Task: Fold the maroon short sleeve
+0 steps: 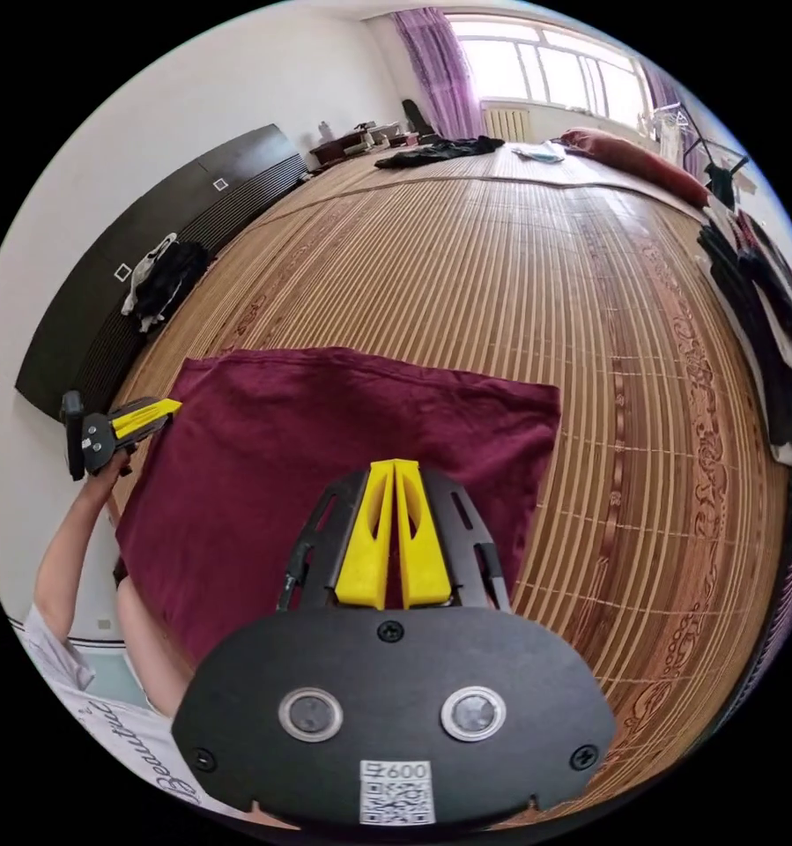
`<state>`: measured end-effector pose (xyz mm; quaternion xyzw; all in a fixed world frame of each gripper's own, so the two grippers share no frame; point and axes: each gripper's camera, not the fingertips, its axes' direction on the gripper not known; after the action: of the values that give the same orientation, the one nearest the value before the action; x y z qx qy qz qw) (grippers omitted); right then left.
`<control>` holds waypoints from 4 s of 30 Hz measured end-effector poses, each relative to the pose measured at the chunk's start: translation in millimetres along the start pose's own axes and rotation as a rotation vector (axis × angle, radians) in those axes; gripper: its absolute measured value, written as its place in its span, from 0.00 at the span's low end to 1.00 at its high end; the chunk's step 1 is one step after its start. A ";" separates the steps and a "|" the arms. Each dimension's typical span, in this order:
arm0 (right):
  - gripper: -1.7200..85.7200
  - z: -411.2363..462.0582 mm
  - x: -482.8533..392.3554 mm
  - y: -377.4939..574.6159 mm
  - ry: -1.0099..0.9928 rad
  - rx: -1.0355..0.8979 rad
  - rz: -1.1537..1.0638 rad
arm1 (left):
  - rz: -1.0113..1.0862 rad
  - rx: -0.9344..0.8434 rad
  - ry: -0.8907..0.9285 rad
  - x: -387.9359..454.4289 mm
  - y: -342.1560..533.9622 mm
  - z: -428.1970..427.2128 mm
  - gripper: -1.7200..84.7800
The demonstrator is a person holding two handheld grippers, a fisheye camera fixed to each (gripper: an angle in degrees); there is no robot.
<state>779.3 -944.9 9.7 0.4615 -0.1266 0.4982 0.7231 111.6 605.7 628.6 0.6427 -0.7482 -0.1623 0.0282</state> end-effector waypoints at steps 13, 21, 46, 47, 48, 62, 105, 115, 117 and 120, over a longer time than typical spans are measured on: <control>0.01 -110.8 -75.3 238.3 -0.379 0.141 -0.227 | -0.205 0.211 0.841 12.1 222.2 -56.0 0.02; 0.01 -70.5 -108.8 245.9 -0.352 -0.017 -0.304 | 0.004 0.063 0.834 138.8 186.7 -14.0 0.02; 0.11 -240.0 171.2 261.4 -0.583 0.002 0.208 | 0.040 0.575 0.566 343.6 336.3 -58.8 0.02; 0.10 -239.7 171.8 256.4 -0.616 -0.030 0.195 | 0.052 0.579 0.585 361.1 337.3 -53.2 0.02; 0.10 -239.7 171.4 254.1 -0.630 -0.044 0.183 | 0.067 0.577 0.619 376.1 338.8 -47.0 0.02; 0.01 -248.1 171.6 212.0 -0.677 -0.238 -0.009 | 0.105 0.467 0.628 430.1 343.4 -12.5 0.02; 0.01 -253.6 106.1 170.4 -0.298 -0.389 -0.080 | -0.645 -0.060 1.401 -121.3 238.0 236.0 0.15; 0.01 -233.4 111.9 162.5 -0.242 -0.416 -0.061 | -0.484 -0.157 1.381 -182.7 166.6 266.4 0.10; 0.01 -230.5 117.3 164.4 -0.243 -0.406 -0.053 | -0.421 -0.164 1.362 -189.5 159.3 265.6 0.09; 0.01 -225.9 128.6 169.3 -0.251 -0.382 -0.037 | -0.366 -0.176 1.334 -202.7 151.2 265.0 0.08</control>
<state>635.6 -674.9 61.6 0.3768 -0.2993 0.3904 0.7849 -64.0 875.6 453.9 0.7162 -0.4346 0.2050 0.5060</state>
